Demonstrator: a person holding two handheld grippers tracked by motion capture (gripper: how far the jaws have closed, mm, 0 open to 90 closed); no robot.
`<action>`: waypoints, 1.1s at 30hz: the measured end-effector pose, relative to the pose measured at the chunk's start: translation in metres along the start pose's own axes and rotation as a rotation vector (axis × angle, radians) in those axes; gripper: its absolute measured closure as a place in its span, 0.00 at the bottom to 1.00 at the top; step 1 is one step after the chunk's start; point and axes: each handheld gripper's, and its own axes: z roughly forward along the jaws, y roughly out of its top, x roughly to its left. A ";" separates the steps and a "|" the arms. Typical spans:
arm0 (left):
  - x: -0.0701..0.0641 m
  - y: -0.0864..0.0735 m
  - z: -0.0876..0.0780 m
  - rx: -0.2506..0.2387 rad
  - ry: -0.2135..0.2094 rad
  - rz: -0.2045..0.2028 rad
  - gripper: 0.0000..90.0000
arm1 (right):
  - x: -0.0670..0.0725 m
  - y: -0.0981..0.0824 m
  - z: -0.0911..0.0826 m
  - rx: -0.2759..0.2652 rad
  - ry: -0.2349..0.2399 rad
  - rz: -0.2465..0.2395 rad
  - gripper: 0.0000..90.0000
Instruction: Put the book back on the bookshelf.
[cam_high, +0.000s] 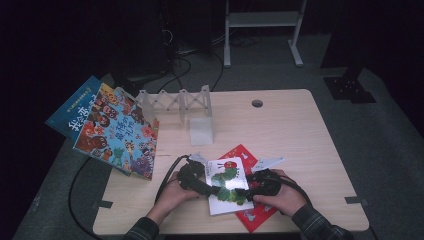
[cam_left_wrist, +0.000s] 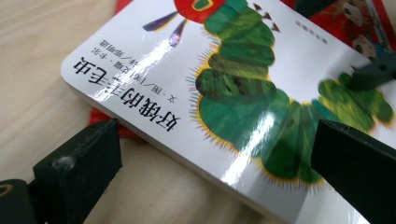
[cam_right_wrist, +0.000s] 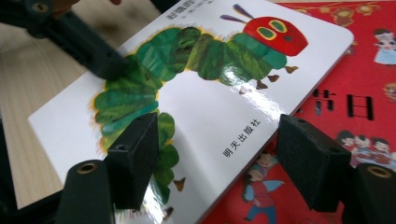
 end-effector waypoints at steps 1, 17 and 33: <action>0.001 0.001 0.000 -0.013 0.002 -0.005 0.01 | 0.001 0.000 0.001 0.002 0.005 0.000 0.33; 0.003 -0.010 -0.007 0.019 -0.010 -0.040 0.01 | 0.003 0.002 0.004 -0.004 0.026 -0.008 0.35; 0.002 -0.006 -0.005 0.015 -0.051 -0.065 0.00 | 0.006 0.001 0.006 -0.010 0.026 -0.011 0.33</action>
